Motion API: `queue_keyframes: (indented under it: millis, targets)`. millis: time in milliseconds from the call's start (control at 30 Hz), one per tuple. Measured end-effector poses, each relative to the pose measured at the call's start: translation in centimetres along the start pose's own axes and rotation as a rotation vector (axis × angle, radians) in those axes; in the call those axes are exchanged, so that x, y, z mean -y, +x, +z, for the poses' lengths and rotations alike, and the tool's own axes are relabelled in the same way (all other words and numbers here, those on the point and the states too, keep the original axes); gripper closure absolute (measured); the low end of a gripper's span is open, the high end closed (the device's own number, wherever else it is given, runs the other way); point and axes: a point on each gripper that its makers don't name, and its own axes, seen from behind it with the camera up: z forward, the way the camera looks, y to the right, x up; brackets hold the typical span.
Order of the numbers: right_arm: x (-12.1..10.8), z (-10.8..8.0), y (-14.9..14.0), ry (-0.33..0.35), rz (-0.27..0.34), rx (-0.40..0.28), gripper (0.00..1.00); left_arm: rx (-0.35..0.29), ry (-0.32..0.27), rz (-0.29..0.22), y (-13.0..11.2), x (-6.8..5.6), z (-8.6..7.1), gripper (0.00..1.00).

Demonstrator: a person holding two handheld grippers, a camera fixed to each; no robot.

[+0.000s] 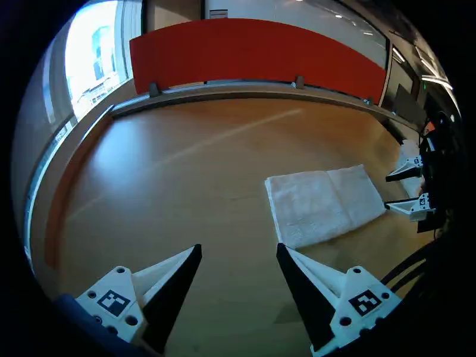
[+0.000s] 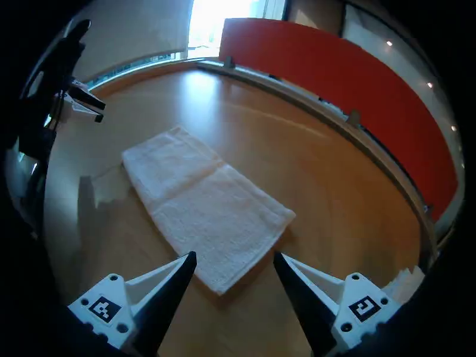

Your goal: Fold towel

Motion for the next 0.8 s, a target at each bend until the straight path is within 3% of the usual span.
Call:
queue_keyframes:
  millis: [233,400,800]
  targets:
    - [1.1,-0.3,-1.4,0.073,-0.067,0.059,0.00,-0.001,0.043,-0.038,-2.0,1.5,-2.6,0.06]
    - [1.1,-0.3,-2.8,0.103,-0.107,0.101,0.08,0.000,0.066,-0.061,-3.1,2.3,-4.2,0.06]
    - [1.3,-0.2,-4.3,0.159,-0.089,0.162,0.51,-0.005,0.083,-0.103,-4.2,2.7,-6.6,0.06]
